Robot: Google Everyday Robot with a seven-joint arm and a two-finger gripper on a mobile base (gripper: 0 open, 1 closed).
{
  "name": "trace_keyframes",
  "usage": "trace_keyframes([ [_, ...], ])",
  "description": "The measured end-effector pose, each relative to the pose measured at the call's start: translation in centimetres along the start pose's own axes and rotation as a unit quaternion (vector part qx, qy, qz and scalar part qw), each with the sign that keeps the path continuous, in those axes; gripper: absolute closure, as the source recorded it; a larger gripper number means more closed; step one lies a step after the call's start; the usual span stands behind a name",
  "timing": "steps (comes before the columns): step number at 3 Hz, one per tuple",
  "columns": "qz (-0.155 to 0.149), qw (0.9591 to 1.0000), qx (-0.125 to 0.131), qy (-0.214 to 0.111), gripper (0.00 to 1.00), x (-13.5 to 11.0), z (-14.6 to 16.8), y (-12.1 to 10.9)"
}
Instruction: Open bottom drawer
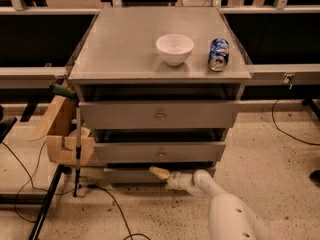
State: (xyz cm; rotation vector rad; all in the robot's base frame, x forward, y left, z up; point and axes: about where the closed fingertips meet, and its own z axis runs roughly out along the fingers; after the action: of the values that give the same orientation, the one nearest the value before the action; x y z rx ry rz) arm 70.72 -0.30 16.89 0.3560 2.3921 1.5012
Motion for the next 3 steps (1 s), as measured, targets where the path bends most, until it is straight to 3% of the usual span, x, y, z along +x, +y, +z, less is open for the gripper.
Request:
trace_keyframes([
  [1,-0.008,0.9999,-0.009,0.004,0.18,0.17,0.52,0.43],
  [3,-0.016,0.9996,-0.022,0.004,0.66,0.06,0.69,0.79],
])
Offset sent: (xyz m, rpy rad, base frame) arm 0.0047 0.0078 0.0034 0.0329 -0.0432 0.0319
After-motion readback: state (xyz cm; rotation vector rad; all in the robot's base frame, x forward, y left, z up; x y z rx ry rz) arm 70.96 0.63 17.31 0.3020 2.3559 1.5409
